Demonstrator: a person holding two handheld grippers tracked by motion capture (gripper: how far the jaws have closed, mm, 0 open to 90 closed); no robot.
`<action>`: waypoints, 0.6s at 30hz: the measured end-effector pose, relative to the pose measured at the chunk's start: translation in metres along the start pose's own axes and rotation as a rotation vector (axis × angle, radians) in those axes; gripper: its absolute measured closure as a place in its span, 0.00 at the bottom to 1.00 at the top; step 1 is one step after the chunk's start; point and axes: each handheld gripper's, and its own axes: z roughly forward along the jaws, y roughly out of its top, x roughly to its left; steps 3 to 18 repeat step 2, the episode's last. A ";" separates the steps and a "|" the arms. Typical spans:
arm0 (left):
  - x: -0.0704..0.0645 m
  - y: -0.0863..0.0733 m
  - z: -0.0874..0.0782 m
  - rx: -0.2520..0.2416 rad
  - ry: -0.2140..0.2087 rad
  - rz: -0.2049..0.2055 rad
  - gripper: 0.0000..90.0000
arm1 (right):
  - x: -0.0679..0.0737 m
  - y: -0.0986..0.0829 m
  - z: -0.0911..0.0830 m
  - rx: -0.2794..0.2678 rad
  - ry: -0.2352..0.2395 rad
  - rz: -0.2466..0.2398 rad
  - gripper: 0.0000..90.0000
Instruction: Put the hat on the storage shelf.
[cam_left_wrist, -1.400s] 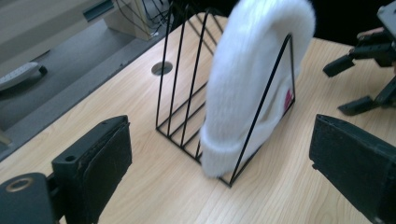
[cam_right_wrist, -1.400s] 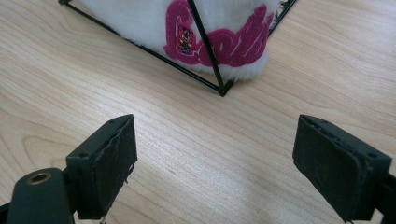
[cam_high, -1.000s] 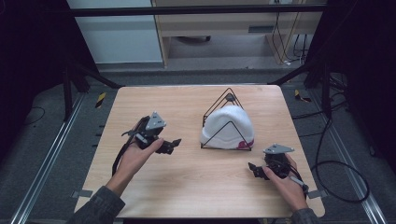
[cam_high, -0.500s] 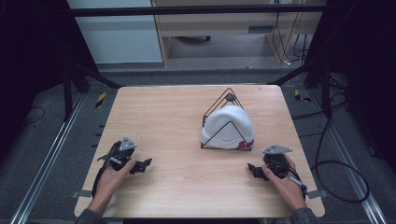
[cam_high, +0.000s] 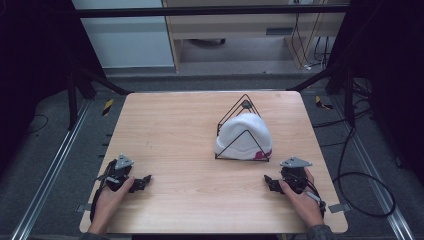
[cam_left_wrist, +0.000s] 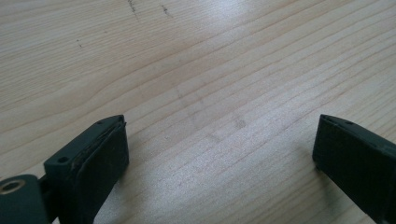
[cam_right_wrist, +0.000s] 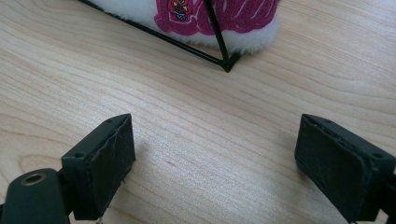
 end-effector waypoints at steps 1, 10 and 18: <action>0.000 0.000 0.000 0.003 0.001 0.000 0.03 | 0.000 0.000 0.000 0.000 0.000 0.000 0.14; 0.000 0.000 0.000 0.004 0.002 0.000 0.02 | 0.000 0.000 0.000 0.000 0.000 0.003 0.14; 0.000 0.000 0.000 0.004 0.002 0.000 0.02 | 0.000 0.000 0.000 0.000 0.000 0.003 0.14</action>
